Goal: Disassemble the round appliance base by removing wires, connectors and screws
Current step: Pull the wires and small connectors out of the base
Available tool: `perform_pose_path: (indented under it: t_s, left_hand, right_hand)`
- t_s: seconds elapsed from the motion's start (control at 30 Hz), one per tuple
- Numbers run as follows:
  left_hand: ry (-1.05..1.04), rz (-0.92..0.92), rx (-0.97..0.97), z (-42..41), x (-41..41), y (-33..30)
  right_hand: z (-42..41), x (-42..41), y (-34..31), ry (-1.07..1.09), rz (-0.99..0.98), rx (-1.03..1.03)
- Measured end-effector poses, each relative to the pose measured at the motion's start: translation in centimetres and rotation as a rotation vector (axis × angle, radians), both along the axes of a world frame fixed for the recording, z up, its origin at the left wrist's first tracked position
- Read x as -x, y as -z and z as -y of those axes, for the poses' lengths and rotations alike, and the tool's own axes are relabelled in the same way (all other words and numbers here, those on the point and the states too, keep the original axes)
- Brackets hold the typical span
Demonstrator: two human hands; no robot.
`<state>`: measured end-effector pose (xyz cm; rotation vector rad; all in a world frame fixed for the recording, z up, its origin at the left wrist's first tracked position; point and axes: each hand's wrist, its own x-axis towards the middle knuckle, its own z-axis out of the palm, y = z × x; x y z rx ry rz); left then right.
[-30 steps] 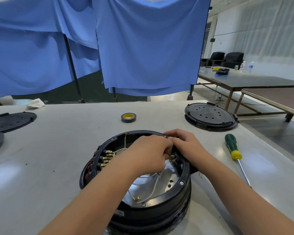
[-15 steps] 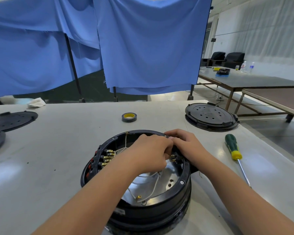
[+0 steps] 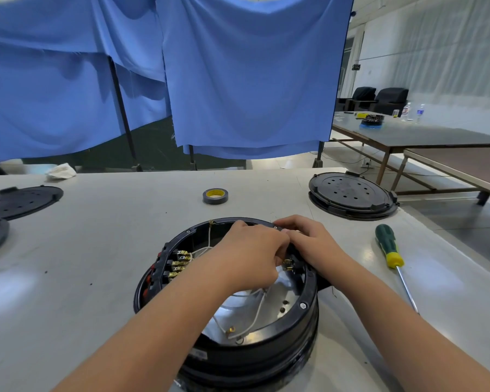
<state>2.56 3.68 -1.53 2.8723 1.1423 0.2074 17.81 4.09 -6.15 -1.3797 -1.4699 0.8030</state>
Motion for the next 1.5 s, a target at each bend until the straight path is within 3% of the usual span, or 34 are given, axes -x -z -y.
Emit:
perform_pose_path:
  t_s: [1.23,1.5]
  left_hand:
    - [0.007,0.013,0.010,0.1,0.1,0.0]
    - [-0.044,0.205,0.261,-0.6,1.6,0.4]
  right_hand:
    - [0.0,0.0,0.0,-0.008,-0.020,-0.004]
    - [-0.2,0.1,0.1,-0.001,-0.028,0.007]
